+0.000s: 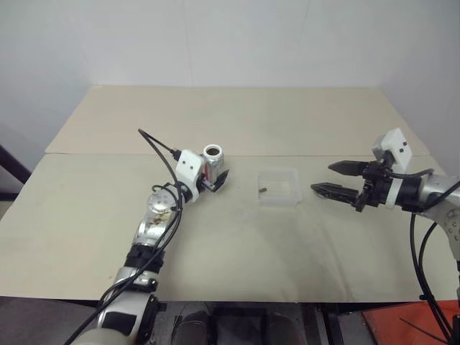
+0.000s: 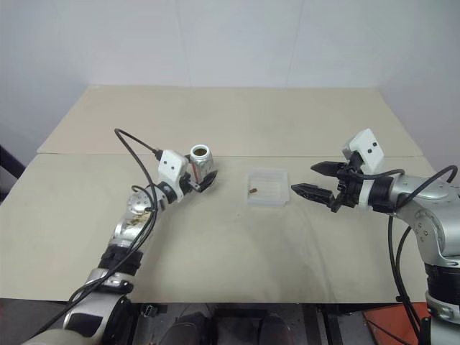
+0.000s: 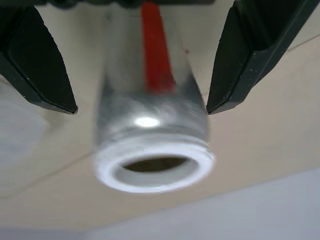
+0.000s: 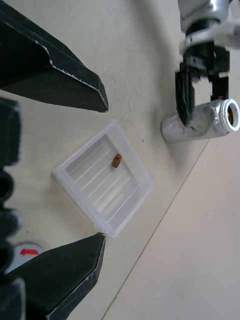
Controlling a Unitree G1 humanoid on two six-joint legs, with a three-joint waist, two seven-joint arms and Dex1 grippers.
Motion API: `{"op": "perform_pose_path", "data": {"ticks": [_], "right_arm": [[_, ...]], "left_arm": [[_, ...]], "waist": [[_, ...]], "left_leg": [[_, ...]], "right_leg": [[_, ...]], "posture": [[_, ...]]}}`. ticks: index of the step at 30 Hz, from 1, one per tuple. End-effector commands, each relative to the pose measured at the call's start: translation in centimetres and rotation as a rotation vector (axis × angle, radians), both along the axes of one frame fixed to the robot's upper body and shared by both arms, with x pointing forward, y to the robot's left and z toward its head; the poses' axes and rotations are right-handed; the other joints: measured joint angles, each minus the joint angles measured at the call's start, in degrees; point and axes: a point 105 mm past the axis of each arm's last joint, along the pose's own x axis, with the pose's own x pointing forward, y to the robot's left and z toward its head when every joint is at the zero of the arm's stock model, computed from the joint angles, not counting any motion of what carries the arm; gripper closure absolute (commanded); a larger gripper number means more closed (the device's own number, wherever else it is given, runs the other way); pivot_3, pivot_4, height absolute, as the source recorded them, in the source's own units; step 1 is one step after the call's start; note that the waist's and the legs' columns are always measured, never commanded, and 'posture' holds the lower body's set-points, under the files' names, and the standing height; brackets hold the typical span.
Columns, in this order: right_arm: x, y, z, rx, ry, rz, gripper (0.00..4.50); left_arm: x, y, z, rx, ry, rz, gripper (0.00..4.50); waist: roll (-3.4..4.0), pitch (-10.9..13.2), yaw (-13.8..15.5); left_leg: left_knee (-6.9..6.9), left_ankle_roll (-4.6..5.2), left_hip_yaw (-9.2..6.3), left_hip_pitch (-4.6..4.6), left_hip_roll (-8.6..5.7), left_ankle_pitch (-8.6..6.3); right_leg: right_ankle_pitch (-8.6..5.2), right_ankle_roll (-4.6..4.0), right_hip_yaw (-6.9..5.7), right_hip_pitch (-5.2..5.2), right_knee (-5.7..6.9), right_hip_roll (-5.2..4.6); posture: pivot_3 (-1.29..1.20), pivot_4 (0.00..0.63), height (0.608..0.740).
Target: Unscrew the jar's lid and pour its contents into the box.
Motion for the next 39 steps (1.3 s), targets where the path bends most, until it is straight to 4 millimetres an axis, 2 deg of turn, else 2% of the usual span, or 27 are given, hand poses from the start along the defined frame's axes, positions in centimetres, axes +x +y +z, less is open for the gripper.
{"op": "perform_pose_path", "data": {"ticks": [1, 6, 10, 14, 18, 23, 39], "right_arm": [[-0.2, -0.5, 1.5, -0.021, -0.077, -0.015, 0.0], [-0.2, -0.7, 1.3, -0.033, -0.084, -0.028, 0.0], [-0.6, -0.8, 0.9, -0.041, -0.085, -0.016, 0.0], [-0.8, -1.0, 0.7, -0.054, -0.106, 0.001, 0.0], [-0.9, -1.3, 0.6, -0.063, -0.113, 0.007, 0.0], [-1.0, -1.6, 0.8, -0.067, -0.116, 0.018, 0.0], [-1.2, -2.2, 1.0, -0.094, -0.127, 0.043, 0.0]], "left_arm": [[-1.5, 0.2, 1.6, 0.034, -0.043, -0.044, 0.02], [-3.9, 2.1, 2.8, 0.055, -0.029, -0.053, 0.02], [-7.1, 3.9, 5.3, 0.092, -0.004, -0.225, 0.02], [-7.9, 6.2, 7.9, 0.124, -0.005, -0.334, 0.02], [-9.4, 7.5, 9.3, 0.164, -0.001, -0.486, 0.02], [-8.7, 8.1, 9.6, 0.219, -0.015, -0.487, 0.02], [-8.9, 6.8, 8.9, 0.167, -0.027, -0.486, 0.02]], "waist": [[0.01, 0.0, 0.07], [0.02, -0.01, 0.24], [0.02, -0.01, -0.01], [0.12, -0.07, 0.03], [0.12, -0.07, 0.02], [0.12, -0.07, 0.13], [0.12, -0.07, 0.08]], "left_leg": [[0.0, 0.0, 0.0, 0.0, 0.01, 0.0], [0.0, 0.01, -0.02, 0.0, 0.03, 0.0], [-0.04, 0.01, 0.0, -0.01, 0.08, -0.01], [-0.02, 0.02, 0.05, 0.11, 0.11, -0.01], [-0.02, 0.02, 0.07, 0.15, 0.11, -0.02], [-0.02, 0.03, 0.09, 0.12, 0.1, -0.02], [-0.02, 0.05, 0.11, 0.1, 0.13, -0.03]], "right_leg": [[0.0, 0.0, 0.0, 0.0, 0.0, 0.0], [0.0, 0.0, 0.0, 0.02, 0.0, 0.0], [0.0, -0.01, 0.03, -0.04, 0.02, 0.0], [-0.01, -0.01, 0.05, 0.07, 0.01, 0.02], [0.0, -0.01, 0.03, 0.12, -0.01, 0.05], [0.0, -0.01, 0.02, 0.1, -0.04, 0.08], [0.0, -0.01, 0.07, 0.07, -0.05, 0.09]], "posture": [[0.0, 0.15, 0.74], [0.0, 0.15, 0.74], [0.0, 0.15, 0.74], [0.0, 0.15, 0.74], [0.0, 0.15, 0.74], [0.0, 0.15, 0.74], [0.0, 0.15, 0.74]]}}
